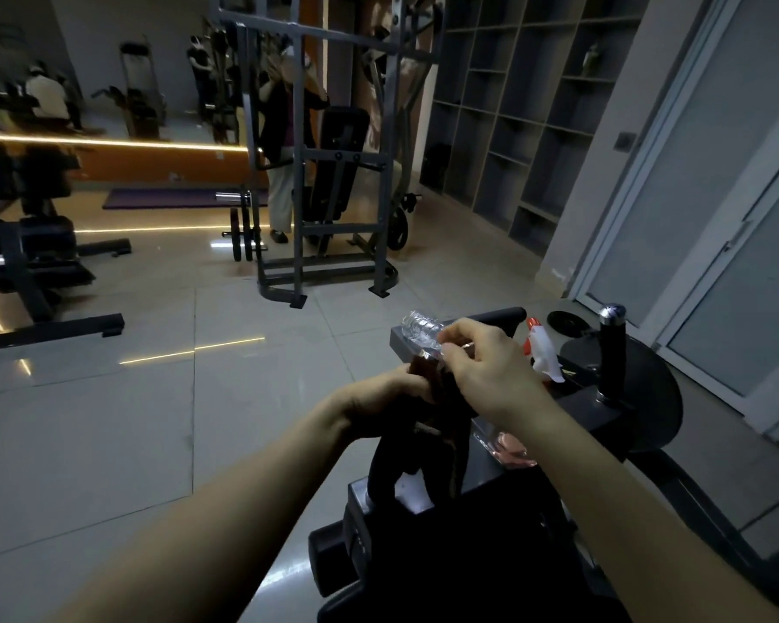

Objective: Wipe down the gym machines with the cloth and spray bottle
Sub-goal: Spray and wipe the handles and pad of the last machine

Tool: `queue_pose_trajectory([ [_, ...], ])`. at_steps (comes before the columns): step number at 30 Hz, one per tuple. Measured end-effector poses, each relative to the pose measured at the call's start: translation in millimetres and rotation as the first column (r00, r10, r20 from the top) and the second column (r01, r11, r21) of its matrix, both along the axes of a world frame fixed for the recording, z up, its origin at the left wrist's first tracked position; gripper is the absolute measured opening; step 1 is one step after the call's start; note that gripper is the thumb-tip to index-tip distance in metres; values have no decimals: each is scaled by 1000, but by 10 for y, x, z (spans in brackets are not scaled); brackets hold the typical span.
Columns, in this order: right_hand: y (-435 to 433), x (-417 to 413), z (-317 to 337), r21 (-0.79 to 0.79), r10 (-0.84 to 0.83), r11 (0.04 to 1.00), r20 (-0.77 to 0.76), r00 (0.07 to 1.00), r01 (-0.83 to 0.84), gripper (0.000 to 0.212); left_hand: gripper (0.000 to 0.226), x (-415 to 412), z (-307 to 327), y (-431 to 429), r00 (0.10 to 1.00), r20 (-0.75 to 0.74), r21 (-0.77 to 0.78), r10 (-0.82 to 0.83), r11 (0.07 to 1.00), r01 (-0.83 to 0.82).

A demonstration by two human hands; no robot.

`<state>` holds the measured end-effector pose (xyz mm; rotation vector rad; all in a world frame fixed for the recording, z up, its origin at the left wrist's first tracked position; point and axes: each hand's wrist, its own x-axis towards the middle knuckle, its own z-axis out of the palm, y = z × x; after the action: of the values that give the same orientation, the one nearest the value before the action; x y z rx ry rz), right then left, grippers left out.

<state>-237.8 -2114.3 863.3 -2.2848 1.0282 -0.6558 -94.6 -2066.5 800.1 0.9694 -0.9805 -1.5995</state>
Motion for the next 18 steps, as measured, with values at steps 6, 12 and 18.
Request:
queue_pose_trajectory([
  [6, -186, 282, -44, 188, 151, 975, -176, 973, -117, 39, 13, -351, -229, 56, 616, 463, -333, 638, 769, -546],
  [12, -171, 454, -26, 151, 106, 987, -376, 921, -52, 35, 23, -294, -254, 150, 521, 576, -371, 630, 769, -520],
  [18, -253, 475, -41, 149, 101, 988, -373, 922, -48, 38, 38, 266, -13, -118, 968, 131, 106, -215, 974, 202],
])
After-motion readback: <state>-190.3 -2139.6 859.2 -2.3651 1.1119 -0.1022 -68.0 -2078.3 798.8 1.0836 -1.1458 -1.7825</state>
